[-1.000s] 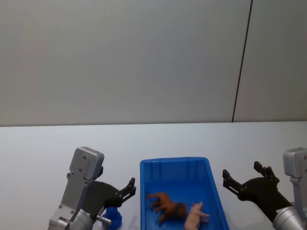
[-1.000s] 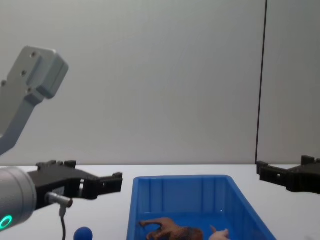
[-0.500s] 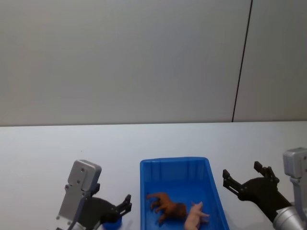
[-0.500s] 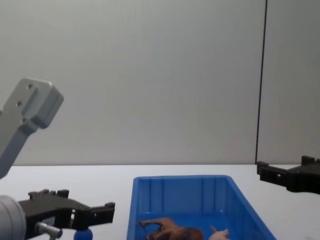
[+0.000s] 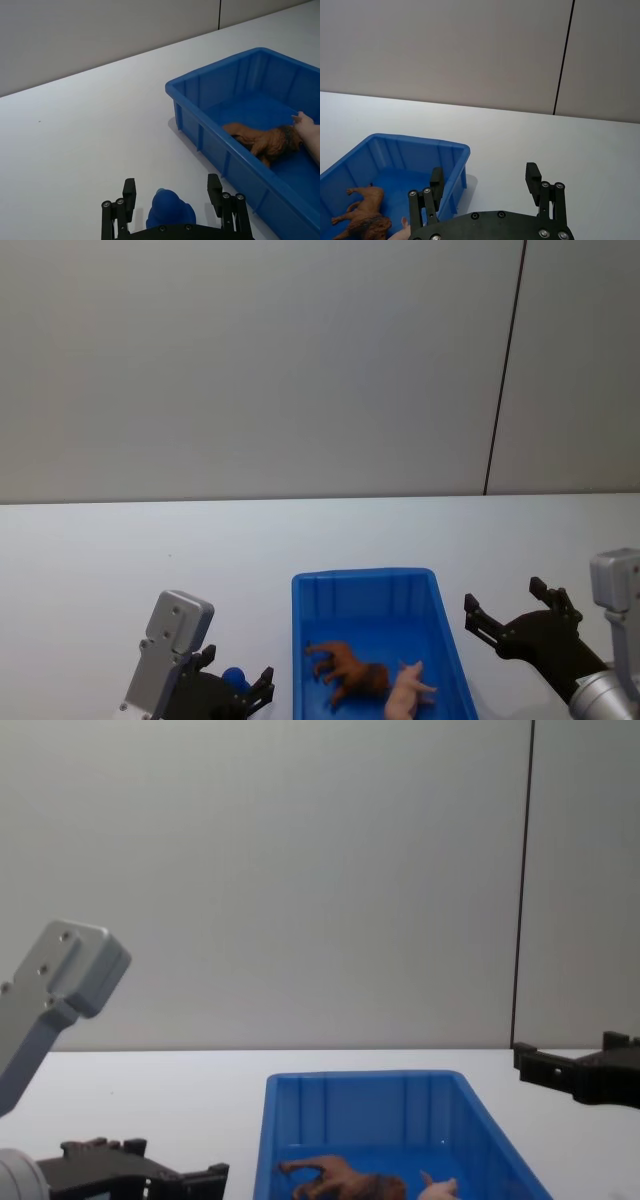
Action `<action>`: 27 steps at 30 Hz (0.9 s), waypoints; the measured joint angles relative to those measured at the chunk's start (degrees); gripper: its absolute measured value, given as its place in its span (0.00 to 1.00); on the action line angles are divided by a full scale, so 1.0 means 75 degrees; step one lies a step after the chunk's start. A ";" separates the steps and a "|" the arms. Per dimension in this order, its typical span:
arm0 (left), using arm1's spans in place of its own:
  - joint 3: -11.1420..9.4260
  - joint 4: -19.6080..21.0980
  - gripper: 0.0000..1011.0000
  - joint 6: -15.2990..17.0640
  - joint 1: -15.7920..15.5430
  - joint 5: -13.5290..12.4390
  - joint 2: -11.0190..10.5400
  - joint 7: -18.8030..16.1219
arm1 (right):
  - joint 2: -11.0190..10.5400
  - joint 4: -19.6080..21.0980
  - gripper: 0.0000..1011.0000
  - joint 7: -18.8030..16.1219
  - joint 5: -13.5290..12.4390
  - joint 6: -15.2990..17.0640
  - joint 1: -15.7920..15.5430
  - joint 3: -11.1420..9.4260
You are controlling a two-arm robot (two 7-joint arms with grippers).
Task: Pick up the two dolls from the table and place them into the box.
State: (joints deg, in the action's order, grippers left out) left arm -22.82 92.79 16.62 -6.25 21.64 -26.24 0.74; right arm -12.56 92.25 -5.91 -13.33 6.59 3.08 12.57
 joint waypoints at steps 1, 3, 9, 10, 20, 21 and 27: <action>0.0001 -0.0040 0.92 0.0017 -0.0011 -0.0001 0.0011 0.0052 | 0.0000 0.0000 0.99 0.0000 0.0000 0.0000 0.0000 0.0000; 0.0003 -0.0113 0.86 0.0044 -0.0035 -0.0003 0.0031 0.0114 | 0.0000 0.0000 0.99 0.0000 0.0000 0.0000 0.0000 0.0000; 0.0013 -0.0281 0.69 0.0104 -0.0092 -0.0015 0.0081 0.0246 | 0.0000 -0.0001 0.99 0.0000 0.0000 0.0000 0.0000 0.0000; 0.0015 -0.0298 0.65 0.0108 -0.0097 -0.0016 0.0084 0.0257 | 0.0000 -0.0001 0.99 0.0000 0.0000 0.0000 0.0000 0.0000; 0.0043 -0.0430 0.34 0.0085 -0.0131 -0.0044 0.0126 0.0353 | 0.0000 -0.0001 0.99 -0.0001 0.0000 0.0000 0.0000 0.0000; 0.0045 -0.0434 0.33 0.0075 -0.0131 -0.0046 0.0127 0.0355 | 0.0000 -0.0001 0.99 -0.0001 0.0000 0.0000 0.0000 0.0000; 0.0073 -0.0437 0.25 -0.0092 -0.0125 -0.0066 0.0133 0.0368 | 0.0000 -0.0001 0.99 0.0000 0.0000 0.0000 0.0000 0.0000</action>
State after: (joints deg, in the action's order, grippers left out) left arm -22.28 89.51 15.93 -7.19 21.15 -25.25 3.50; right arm -12.56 92.25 -5.91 -13.33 6.59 3.08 12.57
